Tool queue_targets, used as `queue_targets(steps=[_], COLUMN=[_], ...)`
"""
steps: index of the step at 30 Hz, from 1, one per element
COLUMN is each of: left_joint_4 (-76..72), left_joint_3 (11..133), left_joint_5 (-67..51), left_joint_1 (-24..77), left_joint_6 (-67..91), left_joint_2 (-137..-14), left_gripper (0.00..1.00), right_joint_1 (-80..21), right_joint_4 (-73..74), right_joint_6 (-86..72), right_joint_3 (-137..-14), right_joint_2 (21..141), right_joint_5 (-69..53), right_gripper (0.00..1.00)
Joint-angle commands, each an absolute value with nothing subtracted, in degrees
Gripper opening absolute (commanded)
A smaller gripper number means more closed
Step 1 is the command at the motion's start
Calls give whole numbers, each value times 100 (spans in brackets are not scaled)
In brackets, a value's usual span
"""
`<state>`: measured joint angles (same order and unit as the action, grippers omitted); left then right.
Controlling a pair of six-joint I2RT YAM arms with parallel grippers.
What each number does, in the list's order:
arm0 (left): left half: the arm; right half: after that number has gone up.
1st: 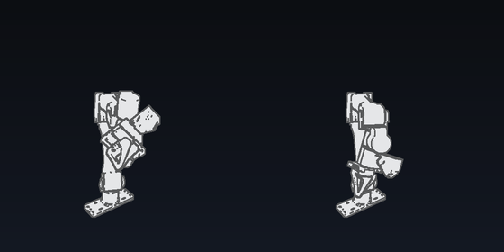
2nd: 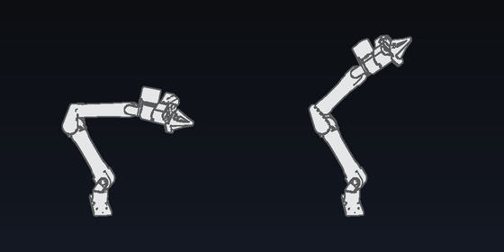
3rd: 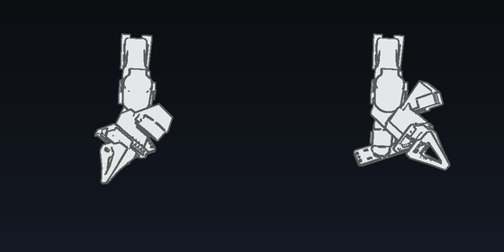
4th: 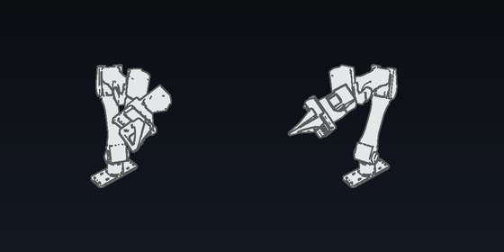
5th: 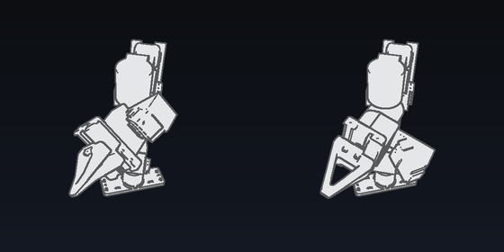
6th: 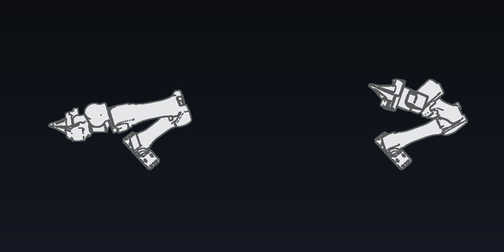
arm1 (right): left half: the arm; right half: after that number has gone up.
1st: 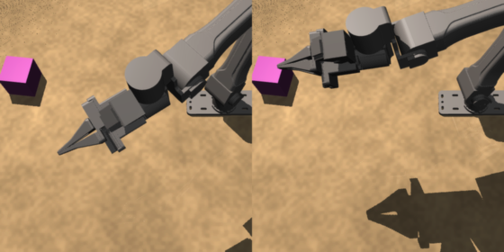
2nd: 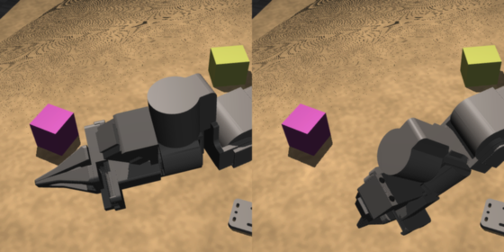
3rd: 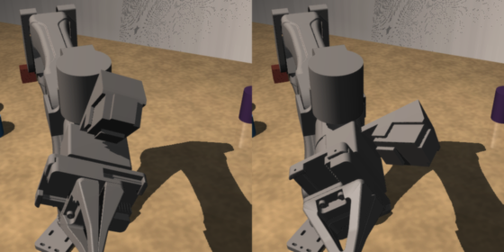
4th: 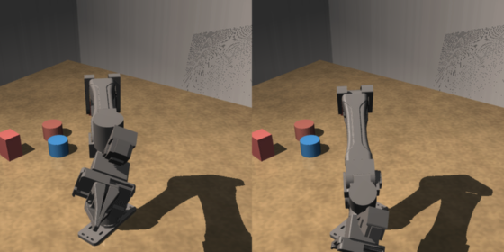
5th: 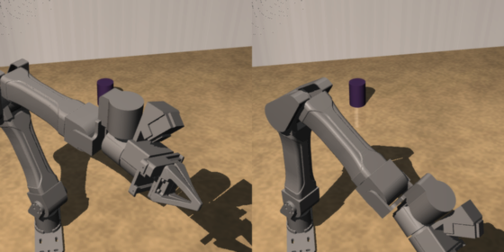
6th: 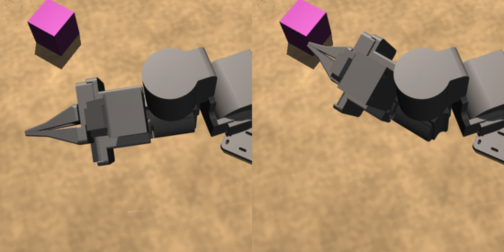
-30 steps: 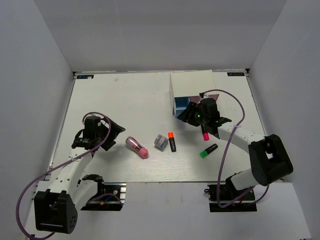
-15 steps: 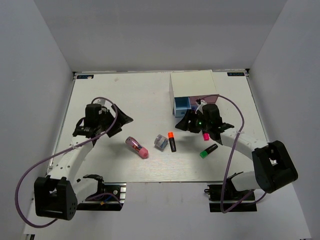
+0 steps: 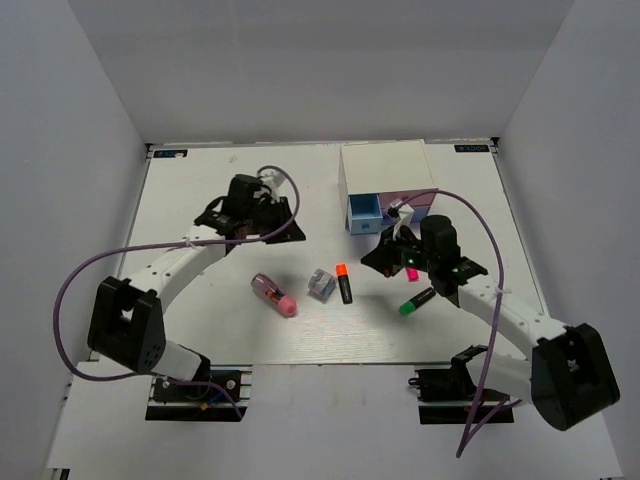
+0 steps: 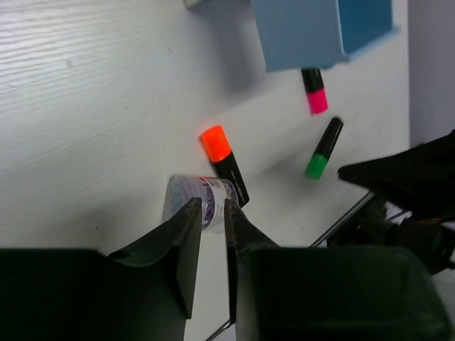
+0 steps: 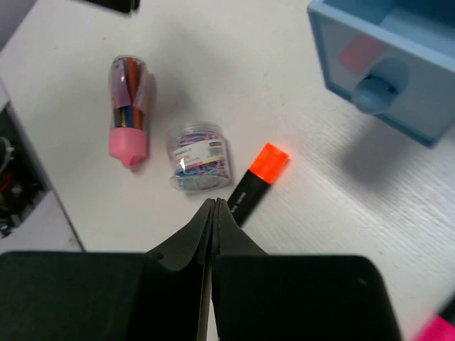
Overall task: Sort the stationery into containers
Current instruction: Grab a piece of stationery with the left arm
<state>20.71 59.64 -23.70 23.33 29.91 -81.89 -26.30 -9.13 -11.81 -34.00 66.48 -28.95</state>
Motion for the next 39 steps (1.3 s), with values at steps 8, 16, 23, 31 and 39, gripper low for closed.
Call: queue_targets(steps=[8,16,23,31,39], left_joint_4=[2715,3084,3489,3551,3499], left_joint_3=[6372,6872,7040,7040,7145], left_joint_5=[-1381,-204,711,1020,1178], left_joint_1=[3988,4684,4983,5150,5212], left_joint_6=[2339,2285,2232,2232,2232], left_joint_2=[-8718,-9140,-9431,-9747,-10028], left_gripper=[69,98,98,96,84], right_joint_1=[-2119,-1767,-1460,-1231,-1055], right_joint_4=[-26,-9,-9,-9,-35], right_joint_6=[-642,-615,-650,-686,-677], right_joint_3=[-3120,-3295,-3393,-3340,-3366], right_joint_2=[6126,6275,6407,6451,6460], right_joint_5=[-1564,-1529,-1687,-1889,-2074], right_gripper=[40,44,44,44,44])
